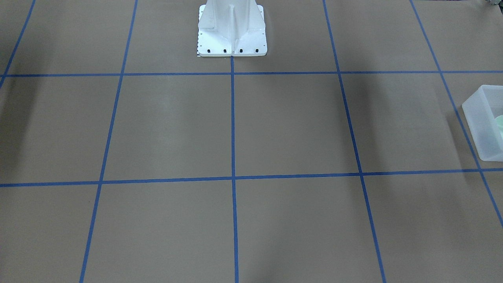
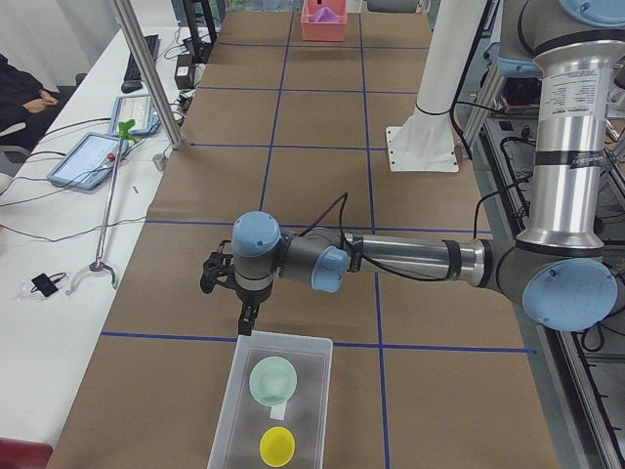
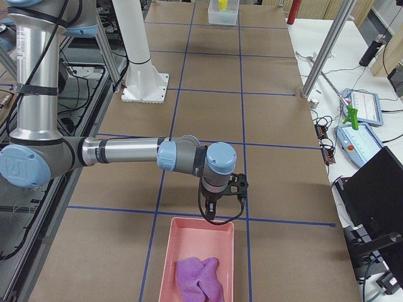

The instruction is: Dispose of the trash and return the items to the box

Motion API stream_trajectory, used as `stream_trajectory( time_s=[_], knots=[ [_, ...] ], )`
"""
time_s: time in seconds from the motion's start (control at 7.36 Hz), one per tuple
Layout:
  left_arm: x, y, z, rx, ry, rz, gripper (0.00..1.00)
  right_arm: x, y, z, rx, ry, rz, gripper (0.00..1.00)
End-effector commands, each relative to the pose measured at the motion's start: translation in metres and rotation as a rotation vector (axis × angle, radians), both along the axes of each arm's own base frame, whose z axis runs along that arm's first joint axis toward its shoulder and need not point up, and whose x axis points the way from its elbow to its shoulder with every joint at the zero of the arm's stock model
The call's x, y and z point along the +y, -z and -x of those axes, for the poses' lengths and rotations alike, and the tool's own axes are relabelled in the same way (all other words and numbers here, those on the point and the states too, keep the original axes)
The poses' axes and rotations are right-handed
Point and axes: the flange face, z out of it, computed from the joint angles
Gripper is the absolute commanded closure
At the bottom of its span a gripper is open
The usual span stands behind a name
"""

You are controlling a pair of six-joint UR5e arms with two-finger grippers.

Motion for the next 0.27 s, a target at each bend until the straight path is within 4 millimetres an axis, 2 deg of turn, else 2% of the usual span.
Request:
stream_trajectory(
  time_s=[0.0,0.14],
  knots=[
    [-0.0001,-0.0004,0.0,-0.001,0.0,0.001,0.01,-0.0006,0.0005,0.0,0.0,0.0,-0.002,0.0],
    [-0.0001,-0.0003,-0.0001,0.001,-0.001,0.0,0.01,-0.0006,0.0006,0.0001,-0.002,-0.001,-0.001,0.0]
  ],
)
